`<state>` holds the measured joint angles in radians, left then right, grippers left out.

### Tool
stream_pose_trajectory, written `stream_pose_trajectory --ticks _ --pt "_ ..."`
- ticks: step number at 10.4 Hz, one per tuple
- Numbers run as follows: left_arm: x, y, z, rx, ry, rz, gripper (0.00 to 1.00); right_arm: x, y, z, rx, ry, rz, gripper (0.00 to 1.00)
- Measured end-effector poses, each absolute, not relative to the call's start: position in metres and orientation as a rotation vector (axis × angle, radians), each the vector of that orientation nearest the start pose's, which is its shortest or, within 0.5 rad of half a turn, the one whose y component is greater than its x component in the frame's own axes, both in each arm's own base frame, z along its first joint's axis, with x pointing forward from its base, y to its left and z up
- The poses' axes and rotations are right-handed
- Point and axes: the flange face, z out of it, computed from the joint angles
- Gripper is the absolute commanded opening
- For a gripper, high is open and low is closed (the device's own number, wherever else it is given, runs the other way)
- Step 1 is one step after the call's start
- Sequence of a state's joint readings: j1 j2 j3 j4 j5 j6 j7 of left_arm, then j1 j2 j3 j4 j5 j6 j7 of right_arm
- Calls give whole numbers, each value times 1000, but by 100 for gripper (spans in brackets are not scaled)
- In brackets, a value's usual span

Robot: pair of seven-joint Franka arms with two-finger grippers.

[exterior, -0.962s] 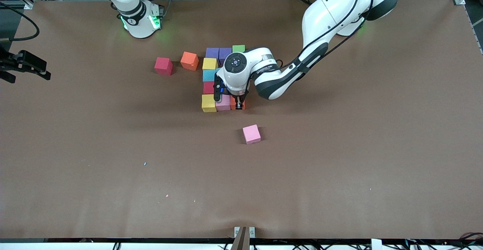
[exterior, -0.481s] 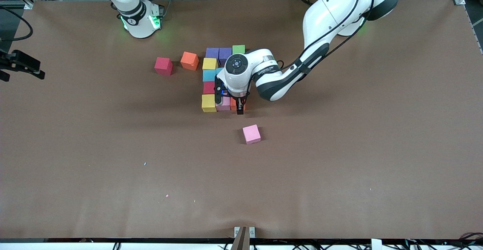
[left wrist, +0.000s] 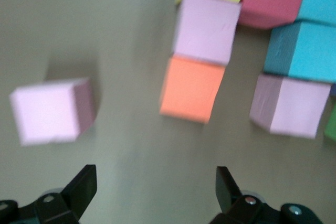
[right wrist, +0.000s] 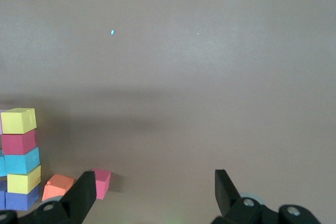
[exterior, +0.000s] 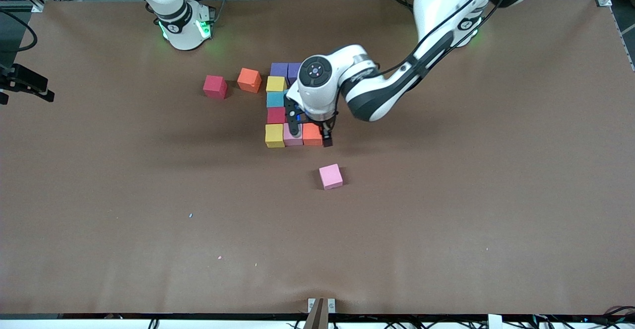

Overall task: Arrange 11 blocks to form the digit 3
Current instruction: 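Release the orange cube and raise the left gripper away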

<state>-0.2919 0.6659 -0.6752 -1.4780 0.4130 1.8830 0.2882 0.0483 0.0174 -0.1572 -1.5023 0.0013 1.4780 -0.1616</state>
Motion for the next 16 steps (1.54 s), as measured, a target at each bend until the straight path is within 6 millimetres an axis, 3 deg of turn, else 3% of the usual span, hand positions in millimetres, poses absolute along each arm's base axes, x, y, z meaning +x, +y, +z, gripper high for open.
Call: stream_pose_trajectory --ticks 2,5,6,9,11,12,14,16 --pt "513 -438 394 -2593 1739 219 100 548 -56 640 -3136 -90 59 100" --pt "566 -330 456 -2777 1403 195 100 548 -55 640 -3136 -93 57 100" --pt "574 -305 475 -2845 1268 166 100 548 -56 640 -3136 -92 57 100" --pt "574 -249 553 -3056 734 12 100 548 -56 640 -3136 -91 60 100" --pt "572 -216 594 -3107 358 -95 100 548 -56 640 -3136 -91 60 100" --pt "576 -197 606 -3125 212 -130 100 548 -56 640 -3136 -91 60 100" --pt "590 -140 622 -3152 34 -168 100 548 -56 640 -3136 -91 60 100" --pt "594 -92 639 -3113 -27 -220 100 548 -56 640 -3136 -91 60 100"
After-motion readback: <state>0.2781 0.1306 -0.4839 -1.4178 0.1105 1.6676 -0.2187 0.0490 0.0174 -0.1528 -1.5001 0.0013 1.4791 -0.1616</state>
